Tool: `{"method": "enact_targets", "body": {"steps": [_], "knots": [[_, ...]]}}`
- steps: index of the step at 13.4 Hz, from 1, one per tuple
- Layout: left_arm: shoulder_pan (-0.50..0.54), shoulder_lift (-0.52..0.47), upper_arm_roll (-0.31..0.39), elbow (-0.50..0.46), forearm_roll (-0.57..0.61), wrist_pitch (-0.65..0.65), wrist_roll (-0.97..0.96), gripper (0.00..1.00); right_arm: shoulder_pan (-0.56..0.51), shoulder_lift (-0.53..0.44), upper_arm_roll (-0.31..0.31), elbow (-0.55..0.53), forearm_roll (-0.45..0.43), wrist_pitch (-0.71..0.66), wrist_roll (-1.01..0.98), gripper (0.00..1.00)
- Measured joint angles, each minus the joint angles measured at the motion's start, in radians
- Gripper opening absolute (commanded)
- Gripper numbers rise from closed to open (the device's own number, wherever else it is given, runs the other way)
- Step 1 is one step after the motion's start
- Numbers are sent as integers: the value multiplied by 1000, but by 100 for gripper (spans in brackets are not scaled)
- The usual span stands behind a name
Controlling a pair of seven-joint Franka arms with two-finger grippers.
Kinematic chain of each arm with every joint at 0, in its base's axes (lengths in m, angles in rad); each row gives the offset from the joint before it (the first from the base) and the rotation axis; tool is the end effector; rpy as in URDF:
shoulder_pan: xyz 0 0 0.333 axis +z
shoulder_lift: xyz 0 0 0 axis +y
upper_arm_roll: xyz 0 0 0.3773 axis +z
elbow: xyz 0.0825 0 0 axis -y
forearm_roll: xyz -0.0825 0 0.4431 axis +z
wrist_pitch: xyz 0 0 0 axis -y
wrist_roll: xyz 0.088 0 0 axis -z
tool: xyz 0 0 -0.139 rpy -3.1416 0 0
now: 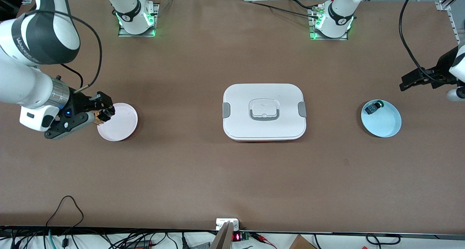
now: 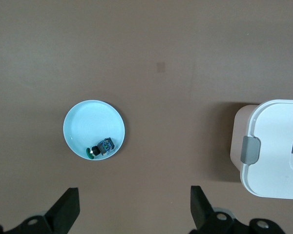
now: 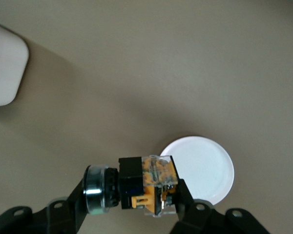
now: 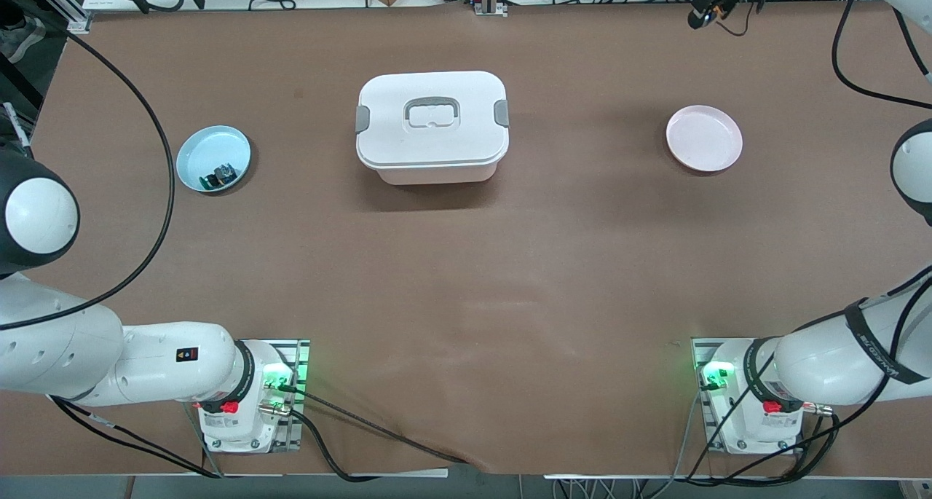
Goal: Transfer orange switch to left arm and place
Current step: 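Lift the orange switch with the right gripper and carry it over the box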
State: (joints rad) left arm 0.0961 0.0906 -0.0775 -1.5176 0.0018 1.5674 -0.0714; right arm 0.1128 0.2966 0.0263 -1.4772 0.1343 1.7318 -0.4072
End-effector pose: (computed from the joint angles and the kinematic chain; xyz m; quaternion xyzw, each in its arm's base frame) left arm 0.6442 0.0145 0.6249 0.9988 0.0450 -0.0203 0.0021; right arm 0.7132 0.1142 0.5199 -0.9637 -0.2569 0.0114 0.0720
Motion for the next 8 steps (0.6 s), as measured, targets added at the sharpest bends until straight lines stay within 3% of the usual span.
{"method": "enact_targets", "body": {"steps": [5,8], "knots": [[-15,2,-2,77,0,-8,-1,100,2,-30,83,25,123,63,-69,6],[-7,-17,14,94,0,-44,-1,100,7,-35,149,25,205,161,-220,6]]}}
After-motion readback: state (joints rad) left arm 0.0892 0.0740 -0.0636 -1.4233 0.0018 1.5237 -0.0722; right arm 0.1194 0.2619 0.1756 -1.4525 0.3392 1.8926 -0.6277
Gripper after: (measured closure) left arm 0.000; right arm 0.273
